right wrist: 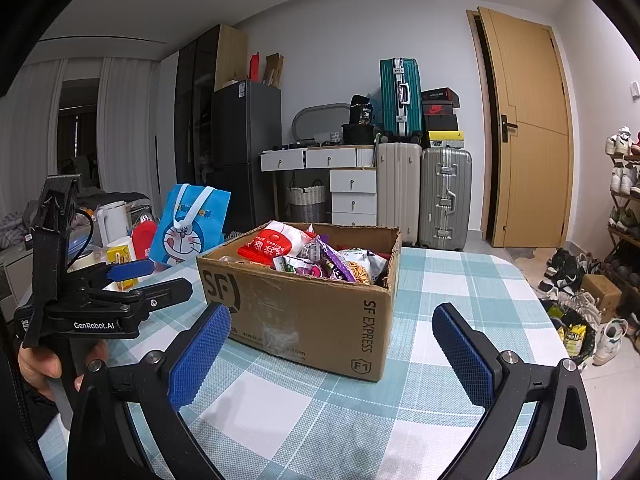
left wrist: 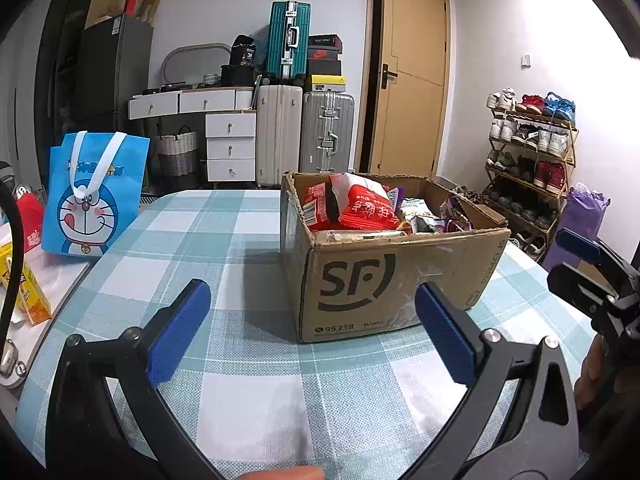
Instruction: Organize snacks
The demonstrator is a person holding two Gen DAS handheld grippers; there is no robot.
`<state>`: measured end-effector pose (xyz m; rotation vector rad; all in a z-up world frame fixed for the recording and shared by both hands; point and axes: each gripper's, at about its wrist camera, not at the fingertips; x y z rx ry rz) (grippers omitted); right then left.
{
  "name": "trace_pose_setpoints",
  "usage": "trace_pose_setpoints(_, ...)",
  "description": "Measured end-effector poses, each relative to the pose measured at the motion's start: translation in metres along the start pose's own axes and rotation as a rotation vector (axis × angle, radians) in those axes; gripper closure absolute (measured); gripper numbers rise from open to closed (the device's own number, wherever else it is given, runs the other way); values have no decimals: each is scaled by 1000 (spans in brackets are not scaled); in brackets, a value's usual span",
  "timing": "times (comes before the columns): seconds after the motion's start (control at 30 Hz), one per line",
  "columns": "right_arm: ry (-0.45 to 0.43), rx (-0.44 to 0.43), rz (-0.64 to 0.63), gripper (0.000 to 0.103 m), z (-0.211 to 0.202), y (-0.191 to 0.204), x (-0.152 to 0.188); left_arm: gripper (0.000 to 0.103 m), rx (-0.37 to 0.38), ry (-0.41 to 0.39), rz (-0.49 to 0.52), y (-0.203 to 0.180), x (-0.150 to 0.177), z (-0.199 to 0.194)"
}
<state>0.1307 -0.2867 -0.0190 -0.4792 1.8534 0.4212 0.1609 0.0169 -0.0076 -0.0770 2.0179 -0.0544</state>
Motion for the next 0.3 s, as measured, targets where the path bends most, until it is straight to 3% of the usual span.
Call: trace_pose_setpoints(0.3,2,1,0,0,0,0,0,1,3,-5,3,-1,1,1)
Point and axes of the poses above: each gripper's, at about its wrist camera, not at the fingertips, and z roughly the way its jaws point, y to its left, x to its underside, and after that the axes turned 1 degree about y, right-handed
